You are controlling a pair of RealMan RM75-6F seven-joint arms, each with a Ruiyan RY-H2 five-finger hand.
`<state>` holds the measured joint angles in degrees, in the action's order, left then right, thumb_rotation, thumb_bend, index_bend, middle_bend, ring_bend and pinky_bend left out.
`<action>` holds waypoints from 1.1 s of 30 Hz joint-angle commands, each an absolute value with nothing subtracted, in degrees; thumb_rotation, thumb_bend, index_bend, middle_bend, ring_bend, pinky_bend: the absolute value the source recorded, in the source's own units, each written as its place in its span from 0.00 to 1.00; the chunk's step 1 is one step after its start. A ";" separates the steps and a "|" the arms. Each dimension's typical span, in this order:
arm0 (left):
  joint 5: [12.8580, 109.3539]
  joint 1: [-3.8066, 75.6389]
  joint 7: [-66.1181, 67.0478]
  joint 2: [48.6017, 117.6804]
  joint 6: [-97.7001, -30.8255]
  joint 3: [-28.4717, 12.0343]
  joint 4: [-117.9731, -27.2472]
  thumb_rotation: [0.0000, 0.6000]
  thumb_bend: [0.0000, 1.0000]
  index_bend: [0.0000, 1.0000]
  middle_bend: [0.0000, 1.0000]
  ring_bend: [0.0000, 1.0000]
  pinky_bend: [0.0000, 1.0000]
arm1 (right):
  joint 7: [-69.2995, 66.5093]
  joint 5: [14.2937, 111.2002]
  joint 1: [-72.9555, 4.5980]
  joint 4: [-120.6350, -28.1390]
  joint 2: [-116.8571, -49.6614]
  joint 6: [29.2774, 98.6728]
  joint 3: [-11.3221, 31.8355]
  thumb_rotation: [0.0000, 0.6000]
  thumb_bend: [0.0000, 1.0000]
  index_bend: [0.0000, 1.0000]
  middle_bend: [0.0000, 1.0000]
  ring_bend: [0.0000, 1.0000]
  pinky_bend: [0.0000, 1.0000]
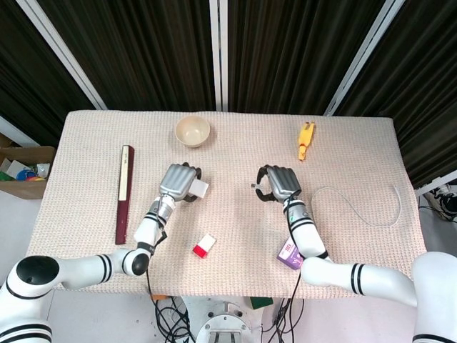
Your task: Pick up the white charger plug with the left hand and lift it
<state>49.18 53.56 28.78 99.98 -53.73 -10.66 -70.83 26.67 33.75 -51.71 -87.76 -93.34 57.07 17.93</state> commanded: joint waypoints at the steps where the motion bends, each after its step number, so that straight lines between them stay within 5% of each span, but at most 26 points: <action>1: 51.01 52.64 29.30 99.41 -55.88 -10.23 -71.52 1.00 0.15 0.32 0.25 0.19 0.34 | 24.46 32.56 -53.13 -83.33 -94.08 51.57 18.41 1.00 0.34 0.16 0.21 0.15 0.30; 5: 53.67 49.96 28.39 95.35 -59.62 -9.80 -76.44 1.00 0.13 0.30 0.23 0.17 0.30 | 21.48 36.59 -51.34 -85.09 -91.33 52.15 18.36 1.00 0.30 0.02 0.14 0.09 0.25; 14: 57.57 39.89 26.67 80.50 -70.50 -7.11 -89.58 1.00 0.13 0.30 0.23 0.17 0.29 | 13.12 53.94 -40.32 -97.92 -72.00 56.14 13.70 1.00 0.32 0.03 0.16 0.09 0.25; 20: 61.77 31.16 22.32 70.73 -77.67 -3.24 -95.37 1.00 0.13 0.30 0.23 0.17 0.27 | 3.93 68.49 -28.39 -100.58 -61.50 67.38 8.05 1.00 0.33 0.03 0.14 0.07 0.21; 33: 77.50 12.33 15.24 66.49 -96.69 6.59 -98.17 1.00 0.13 0.30 0.24 0.17 0.24 | -11.81 84.49 -9.39 -95.85 -58.57 86.46 -2.00 1.00 0.33 0.03 0.12 0.02 0.16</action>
